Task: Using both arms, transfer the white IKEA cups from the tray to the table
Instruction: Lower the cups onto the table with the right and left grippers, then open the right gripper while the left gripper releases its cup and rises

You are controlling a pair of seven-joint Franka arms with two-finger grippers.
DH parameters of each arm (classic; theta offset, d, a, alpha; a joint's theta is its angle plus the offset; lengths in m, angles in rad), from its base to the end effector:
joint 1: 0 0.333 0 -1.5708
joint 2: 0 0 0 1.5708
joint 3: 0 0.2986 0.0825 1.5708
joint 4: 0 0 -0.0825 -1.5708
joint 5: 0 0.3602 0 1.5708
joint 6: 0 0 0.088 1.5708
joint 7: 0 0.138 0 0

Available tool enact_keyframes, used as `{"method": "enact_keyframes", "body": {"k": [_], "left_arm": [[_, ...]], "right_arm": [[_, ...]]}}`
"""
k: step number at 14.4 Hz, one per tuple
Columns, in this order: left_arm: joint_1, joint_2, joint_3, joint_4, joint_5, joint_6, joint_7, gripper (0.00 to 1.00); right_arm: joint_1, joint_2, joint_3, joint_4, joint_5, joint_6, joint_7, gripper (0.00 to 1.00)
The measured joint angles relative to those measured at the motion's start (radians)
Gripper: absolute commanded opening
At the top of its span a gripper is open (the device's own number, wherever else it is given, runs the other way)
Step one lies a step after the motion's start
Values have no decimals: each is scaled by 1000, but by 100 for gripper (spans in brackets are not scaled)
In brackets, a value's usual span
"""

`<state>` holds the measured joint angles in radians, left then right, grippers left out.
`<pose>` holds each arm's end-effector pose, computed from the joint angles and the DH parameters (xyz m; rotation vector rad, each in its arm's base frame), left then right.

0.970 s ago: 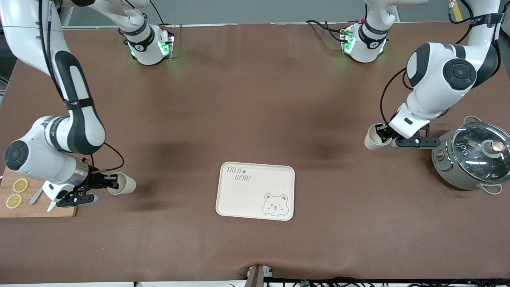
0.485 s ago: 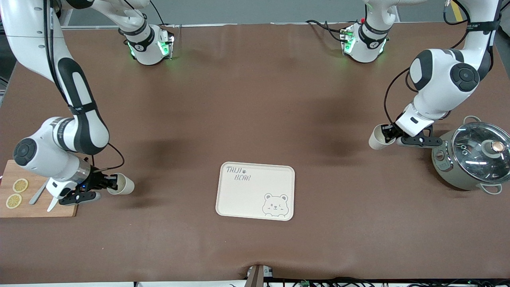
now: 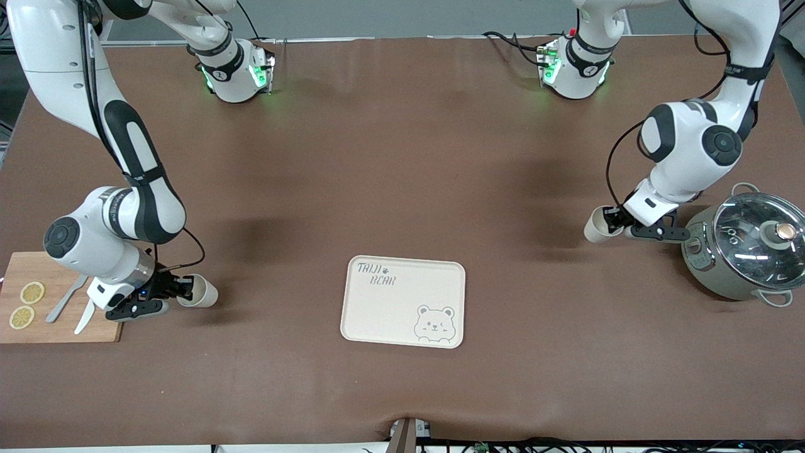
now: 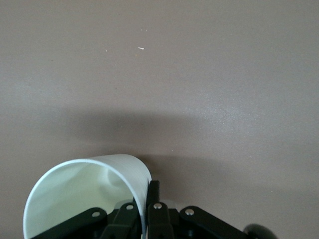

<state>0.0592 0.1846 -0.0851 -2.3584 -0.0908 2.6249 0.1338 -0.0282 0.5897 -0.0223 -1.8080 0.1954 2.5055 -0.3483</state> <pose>0.5059 -0.0132 0.2303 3.0772 -0.1239 0.1314 0.6411 -0.0295 0.1986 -3.0381 -0.2301 -0.1958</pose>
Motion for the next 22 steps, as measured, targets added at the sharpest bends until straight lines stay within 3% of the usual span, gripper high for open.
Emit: {"method": "enact_keyframes", "body": {"k": [5, 10, 11, 12, 13, 14, 22], "left_arm": [[1, 128, 0, 3, -1, 112, 0, 0], [4, 126, -2, 4, -5, 114, 3, 1], [4, 126, -2, 4, -5, 114, 3, 53], [4, 127, -2, 5, -5, 114, 5, 94], [5, 128, -2, 5, -5, 114, 16, 100], [6, 132, -1, 5, -5, 116, 34, 100], [7, 139, -1, 15, -5, 123, 51, 100]], "right_arm": [[5, 3, 4, -32, 0, 58, -2, 0], [6, 16, 5, -40, 0, 90, -2, 0], [6, 16, 6, -40, 0, 91, -2, 0], [6, 16, 6, -40, 0, 91, -2, 19], [6, 16, 6, -40, 0, 91, -3, 64], [6, 16, 6, -40, 0, 92, -3, 100], [5, 19, 5, -40, 0, 102, -7, 100]]}}
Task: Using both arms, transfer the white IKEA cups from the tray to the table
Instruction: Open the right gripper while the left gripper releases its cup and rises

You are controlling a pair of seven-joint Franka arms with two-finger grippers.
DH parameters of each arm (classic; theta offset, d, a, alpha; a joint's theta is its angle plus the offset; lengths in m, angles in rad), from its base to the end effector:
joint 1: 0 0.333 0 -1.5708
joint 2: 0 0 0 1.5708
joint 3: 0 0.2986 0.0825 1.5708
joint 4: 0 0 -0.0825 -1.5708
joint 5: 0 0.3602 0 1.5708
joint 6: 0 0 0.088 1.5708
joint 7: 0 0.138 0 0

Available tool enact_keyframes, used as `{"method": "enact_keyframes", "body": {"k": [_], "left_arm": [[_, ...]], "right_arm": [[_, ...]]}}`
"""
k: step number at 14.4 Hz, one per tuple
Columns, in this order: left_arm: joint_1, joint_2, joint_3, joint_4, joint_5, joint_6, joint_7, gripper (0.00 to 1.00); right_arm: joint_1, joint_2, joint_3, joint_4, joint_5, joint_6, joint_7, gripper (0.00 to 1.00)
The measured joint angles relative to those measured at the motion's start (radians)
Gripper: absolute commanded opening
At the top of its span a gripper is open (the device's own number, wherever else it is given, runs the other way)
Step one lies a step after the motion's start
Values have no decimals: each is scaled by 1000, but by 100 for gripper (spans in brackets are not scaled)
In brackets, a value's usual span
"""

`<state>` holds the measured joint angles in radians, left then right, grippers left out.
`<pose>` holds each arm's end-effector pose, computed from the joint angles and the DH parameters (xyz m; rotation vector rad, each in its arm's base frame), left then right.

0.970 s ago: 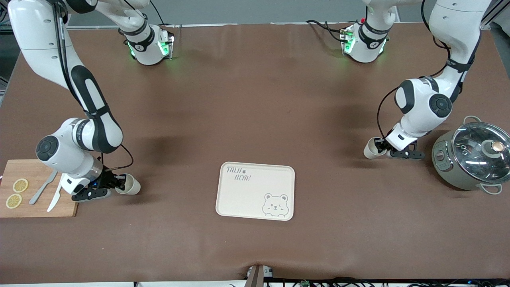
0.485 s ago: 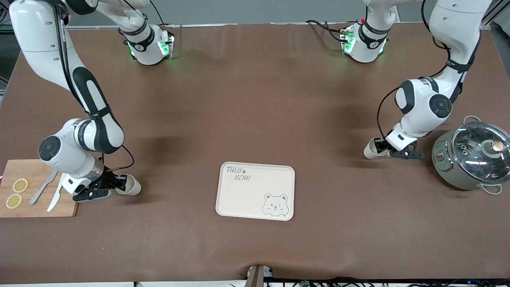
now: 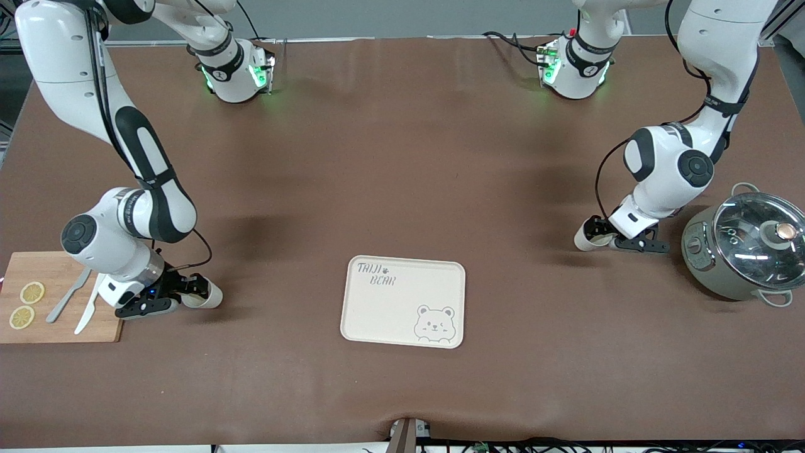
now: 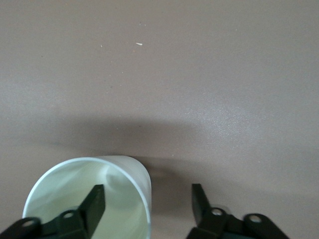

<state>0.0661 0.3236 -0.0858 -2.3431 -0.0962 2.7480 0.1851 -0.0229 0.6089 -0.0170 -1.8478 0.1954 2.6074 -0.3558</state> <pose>0.5101 -0.0093 0.1773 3.0733 -0.1721 0.1334 0.6373 -0.0260 0.1807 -3.0504 -0.2429 -0.2576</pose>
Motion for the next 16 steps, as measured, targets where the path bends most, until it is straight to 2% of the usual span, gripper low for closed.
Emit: {"method": "enact_keyframes", "body": {"k": [3, 8, 12, 16], "left_arm": [[0, -16, 0, 11, 0, -8, 0, 100], [0, -116, 0, 33, 0, -167, 0, 100], [1, -181, 2, 90, 0, -333, -5, 100], [2, -224, 4, 269, 0, -557, -6, 100]], "right_arm": [[-2, 0, -2, 5, 0, 1, -11, 100], [-2, -11, -4, 38, 0, -37, -13, 100], [-2, -51, -12, 166, 0, -283, -13, 100], [-6, -68, -32, 320, 0, -514, -13, 100]]}}
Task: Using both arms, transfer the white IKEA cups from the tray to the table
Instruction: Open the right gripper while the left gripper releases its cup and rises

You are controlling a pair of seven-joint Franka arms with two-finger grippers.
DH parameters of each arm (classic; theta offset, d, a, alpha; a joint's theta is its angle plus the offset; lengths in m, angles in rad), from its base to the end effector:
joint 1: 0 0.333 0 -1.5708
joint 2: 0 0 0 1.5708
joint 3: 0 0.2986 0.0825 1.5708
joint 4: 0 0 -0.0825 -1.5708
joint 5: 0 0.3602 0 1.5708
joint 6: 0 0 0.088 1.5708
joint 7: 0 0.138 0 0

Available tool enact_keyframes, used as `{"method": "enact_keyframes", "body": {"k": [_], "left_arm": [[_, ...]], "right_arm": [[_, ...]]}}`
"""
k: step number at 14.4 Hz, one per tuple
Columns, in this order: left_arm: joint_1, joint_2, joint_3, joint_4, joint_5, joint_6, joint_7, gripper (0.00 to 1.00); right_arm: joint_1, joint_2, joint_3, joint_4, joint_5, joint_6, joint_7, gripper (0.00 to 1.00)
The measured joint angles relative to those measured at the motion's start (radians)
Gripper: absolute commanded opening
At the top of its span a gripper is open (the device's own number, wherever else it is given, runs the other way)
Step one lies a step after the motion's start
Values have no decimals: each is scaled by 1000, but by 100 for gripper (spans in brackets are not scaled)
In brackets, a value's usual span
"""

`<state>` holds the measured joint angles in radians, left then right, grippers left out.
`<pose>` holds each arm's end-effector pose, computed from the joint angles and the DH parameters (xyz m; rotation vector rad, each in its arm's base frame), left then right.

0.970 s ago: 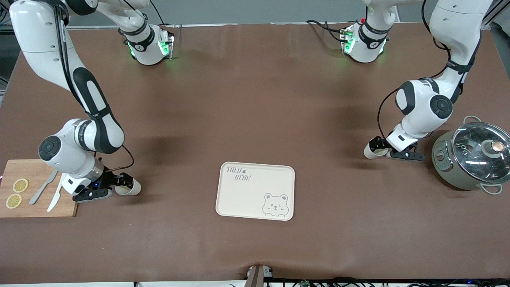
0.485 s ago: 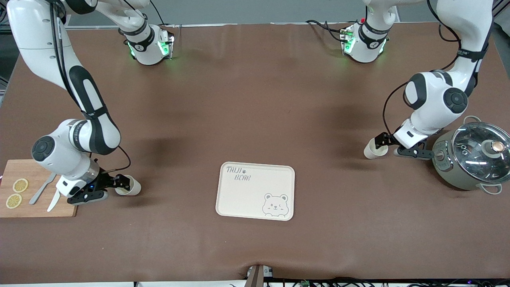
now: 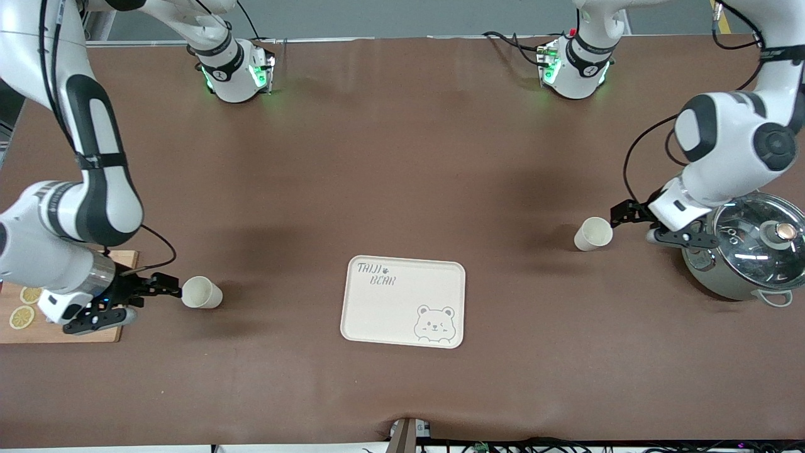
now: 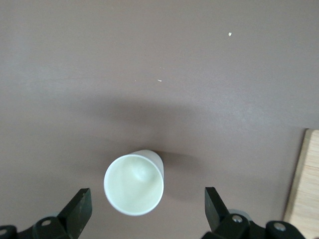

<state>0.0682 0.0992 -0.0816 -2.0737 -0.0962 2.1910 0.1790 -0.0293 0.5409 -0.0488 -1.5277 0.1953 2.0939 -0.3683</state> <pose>0.5458 -0.0128 0.3500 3.0492 -0.2087 0.0387 0.6718 -0.0337 0.3125 -2.9891 -0.3029 -0.0872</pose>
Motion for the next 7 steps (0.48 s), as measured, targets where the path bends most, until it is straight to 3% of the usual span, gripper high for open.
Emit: {"method": "enact_keyframes", "body": {"k": [7], "left_arm": [[0, 27, 4, 381, 1, -324, -35, 100]], "right_arm": [[1, -21, -28, 194, -24, -309, 37, 100]]}}
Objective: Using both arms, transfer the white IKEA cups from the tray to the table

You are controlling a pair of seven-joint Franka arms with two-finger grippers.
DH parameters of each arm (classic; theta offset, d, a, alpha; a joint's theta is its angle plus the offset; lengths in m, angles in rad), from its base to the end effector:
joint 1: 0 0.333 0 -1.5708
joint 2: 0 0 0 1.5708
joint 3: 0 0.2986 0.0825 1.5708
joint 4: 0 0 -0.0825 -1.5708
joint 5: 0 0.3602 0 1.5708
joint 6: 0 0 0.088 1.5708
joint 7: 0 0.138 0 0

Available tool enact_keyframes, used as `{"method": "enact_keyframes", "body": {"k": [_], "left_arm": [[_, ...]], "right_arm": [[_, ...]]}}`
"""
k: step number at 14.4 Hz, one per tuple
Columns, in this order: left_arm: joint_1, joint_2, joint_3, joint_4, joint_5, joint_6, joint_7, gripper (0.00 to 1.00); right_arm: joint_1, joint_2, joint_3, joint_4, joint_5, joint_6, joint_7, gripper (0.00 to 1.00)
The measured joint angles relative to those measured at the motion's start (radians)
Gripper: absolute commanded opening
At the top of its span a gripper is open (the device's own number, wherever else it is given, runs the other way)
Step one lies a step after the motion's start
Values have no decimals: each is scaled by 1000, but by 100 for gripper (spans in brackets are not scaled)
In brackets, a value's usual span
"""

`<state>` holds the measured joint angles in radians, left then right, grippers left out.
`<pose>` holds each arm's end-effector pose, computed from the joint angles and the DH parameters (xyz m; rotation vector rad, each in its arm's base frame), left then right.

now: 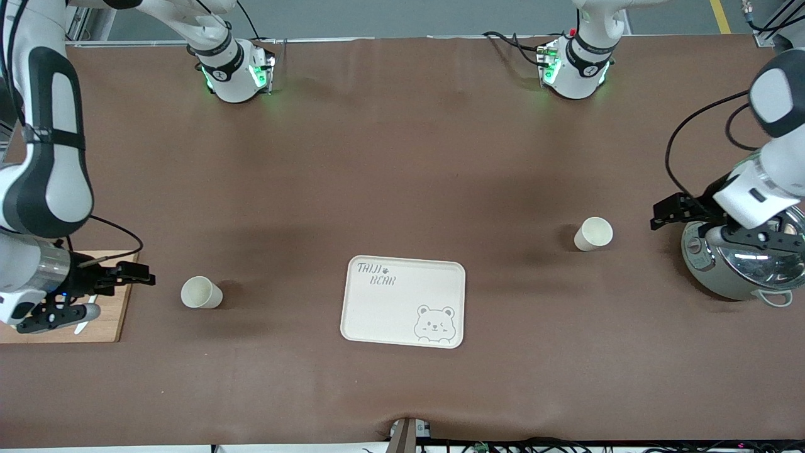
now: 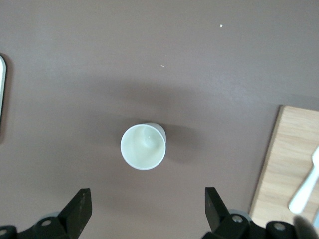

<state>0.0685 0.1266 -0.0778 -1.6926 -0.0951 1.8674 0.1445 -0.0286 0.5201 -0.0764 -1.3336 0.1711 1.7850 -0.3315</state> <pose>0.5835 -0.0137 0.4774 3.0364 -0.1936 0.0840 0.6667 -0.0415 0.3878 -2.9879 -0.2896 0.0569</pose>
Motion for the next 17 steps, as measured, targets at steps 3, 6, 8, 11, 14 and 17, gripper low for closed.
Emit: {"method": "enact_keyframes", "body": {"k": [3, 6, 8, 11, 14, 17], "left_arm": [[-17, 26, -8, 109, 2, -78, -71, 100], [-65, 44, -12, 164, 2, -139, -108, 100], [-81, 47, -12, 201, 15, -194, -127, 100], [-78, 42, -12, 236, 39, -257, -128, 100], [-78, 33, -14, 242, 64, -272, -125, 100], [-85, 34, -38, 241, 182, -301, -80, 100]], "right_arm": [[7, -26, 1, 48, -9, -93, 65, 100], [30, -62, 2, 82, -19, -170, 173, 100], [49, -87, 3, 88, -20, -187, 250, 100], [84, -96, 4, 88, -44, -190, 343, 100], [114, -96, 6, 88, -94, -190, 371, 100], [115, -96, 4, 88, -98, -190, 374, 100]]}}
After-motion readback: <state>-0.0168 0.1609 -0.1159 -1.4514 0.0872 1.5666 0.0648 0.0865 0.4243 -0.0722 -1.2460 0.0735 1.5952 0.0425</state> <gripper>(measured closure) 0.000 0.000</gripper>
